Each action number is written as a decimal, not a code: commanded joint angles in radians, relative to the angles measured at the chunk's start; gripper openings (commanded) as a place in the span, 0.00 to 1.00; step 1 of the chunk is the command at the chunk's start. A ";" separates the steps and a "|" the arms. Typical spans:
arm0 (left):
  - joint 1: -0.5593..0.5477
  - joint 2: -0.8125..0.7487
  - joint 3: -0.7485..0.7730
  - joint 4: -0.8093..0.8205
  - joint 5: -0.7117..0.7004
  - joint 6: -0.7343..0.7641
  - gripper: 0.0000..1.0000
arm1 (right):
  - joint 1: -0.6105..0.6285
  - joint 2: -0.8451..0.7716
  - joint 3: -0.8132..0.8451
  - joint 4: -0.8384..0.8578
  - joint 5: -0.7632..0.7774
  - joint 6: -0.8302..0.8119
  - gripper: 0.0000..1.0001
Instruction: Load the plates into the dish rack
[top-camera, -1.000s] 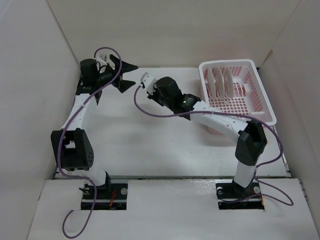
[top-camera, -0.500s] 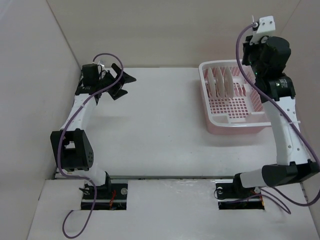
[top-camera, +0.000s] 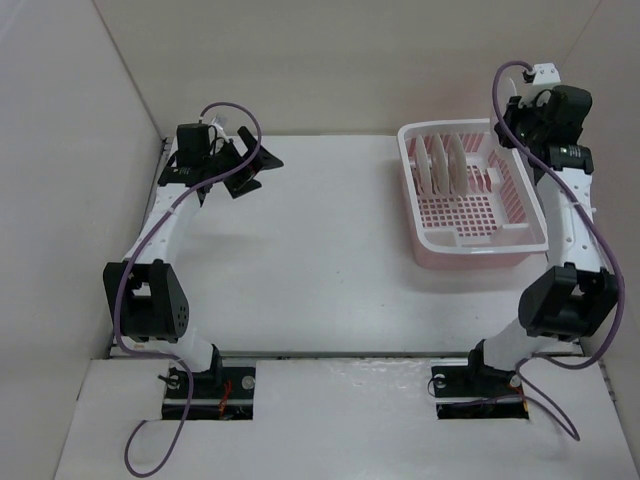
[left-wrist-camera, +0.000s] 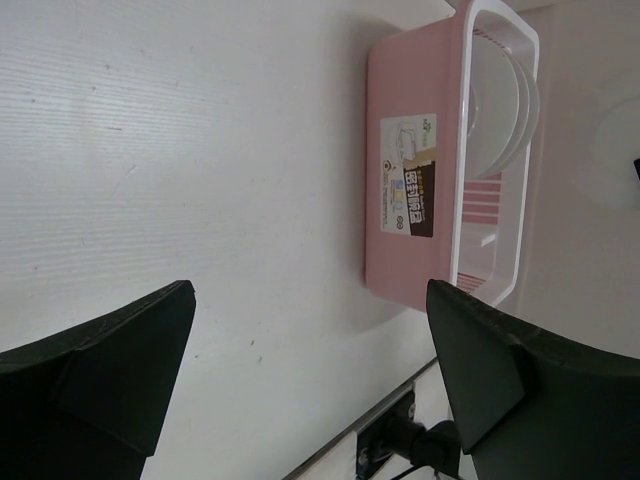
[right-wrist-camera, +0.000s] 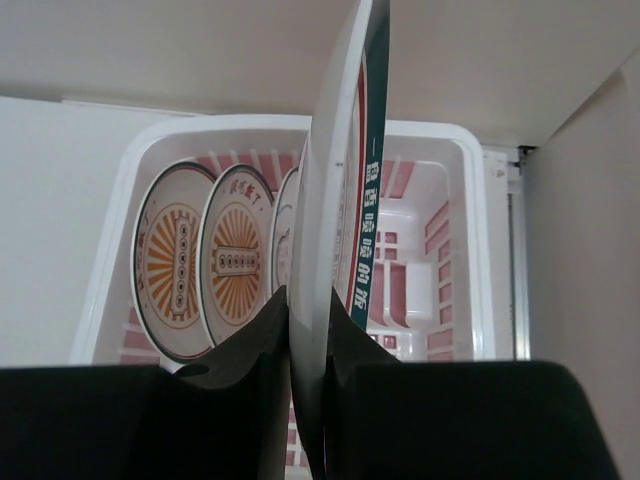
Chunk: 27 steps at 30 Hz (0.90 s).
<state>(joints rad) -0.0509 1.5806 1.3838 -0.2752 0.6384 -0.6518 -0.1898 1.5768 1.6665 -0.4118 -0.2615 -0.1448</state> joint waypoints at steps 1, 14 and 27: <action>-0.006 -0.022 0.047 -0.007 -0.002 0.040 1.00 | -0.002 0.018 0.032 0.103 -0.116 0.011 0.00; -0.015 -0.022 0.057 -0.007 -0.002 0.049 1.00 | -0.013 0.095 -0.106 0.146 -0.053 0.011 0.00; -0.015 -0.022 0.057 0.002 0.017 0.058 1.00 | -0.013 0.218 -0.034 0.117 -0.028 0.021 0.00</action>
<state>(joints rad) -0.0643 1.5806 1.3945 -0.2966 0.6319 -0.6159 -0.1959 1.7794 1.5604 -0.3664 -0.2943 -0.1337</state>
